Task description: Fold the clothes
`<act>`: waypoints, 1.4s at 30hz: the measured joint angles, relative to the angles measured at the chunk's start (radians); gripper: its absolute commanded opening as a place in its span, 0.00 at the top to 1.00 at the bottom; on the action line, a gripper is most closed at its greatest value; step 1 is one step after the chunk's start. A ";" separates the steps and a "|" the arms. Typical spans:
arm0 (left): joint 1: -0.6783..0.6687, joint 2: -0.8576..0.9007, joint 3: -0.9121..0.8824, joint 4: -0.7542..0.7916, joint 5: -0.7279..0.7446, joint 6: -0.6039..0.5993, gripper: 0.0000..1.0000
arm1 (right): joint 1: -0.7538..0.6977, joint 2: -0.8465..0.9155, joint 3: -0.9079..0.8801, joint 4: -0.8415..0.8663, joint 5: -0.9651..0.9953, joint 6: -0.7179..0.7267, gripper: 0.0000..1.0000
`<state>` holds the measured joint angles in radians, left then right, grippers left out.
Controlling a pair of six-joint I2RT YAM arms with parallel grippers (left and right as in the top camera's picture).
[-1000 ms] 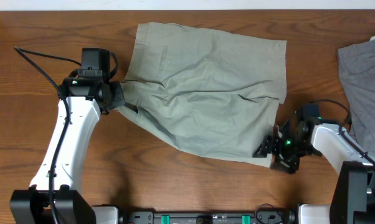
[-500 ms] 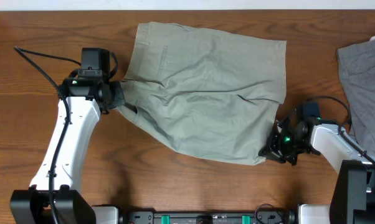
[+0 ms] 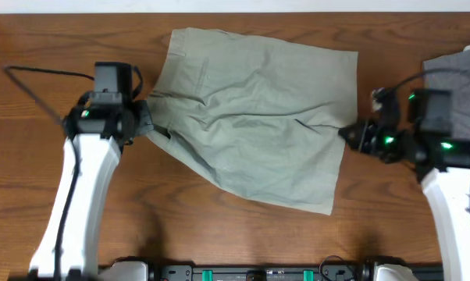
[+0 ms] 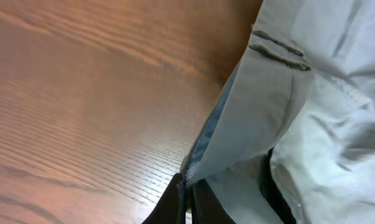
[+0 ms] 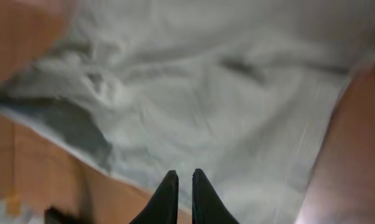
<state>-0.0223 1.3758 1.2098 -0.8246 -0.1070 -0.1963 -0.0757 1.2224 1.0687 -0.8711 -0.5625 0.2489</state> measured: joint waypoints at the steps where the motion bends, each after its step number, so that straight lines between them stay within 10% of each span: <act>1: 0.000 -0.036 0.000 -0.002 0.000 0.002 0.94 | 0.000 -0.011 0.038 -0.017 0.018 -0.001 0.91; 9: 0.000 -0.215 0.000 -0.005 -0.001 0.021 0.94 | -0.002 0.018 0.076 -0.198 0.137 -0.007 0.52; 17: 0.000 -0.164 0.000 -0.006 -0.001 0.022 0.94 | 0.058 0.170 -0.169 -0.200 0.087 -0.134 0.41; 38: 0.000 -0.120 0.000 -0.005 -0.001 0.036 0.94 | 0.462 0.303 -0.455 -0.009 0.056 -0.062 0.51; 42: 0.000 -0.120 0.000 -0.005 -0.001 0.036 0.94 | 0.469 0.303 -0.456 0.018 0.080 0.020 0.75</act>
<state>-0.0223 1.2560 1.2098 -0.8295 -0.1081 -0.1600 0.3931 1.5249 0.6128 -0.8528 -0.4820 0.2691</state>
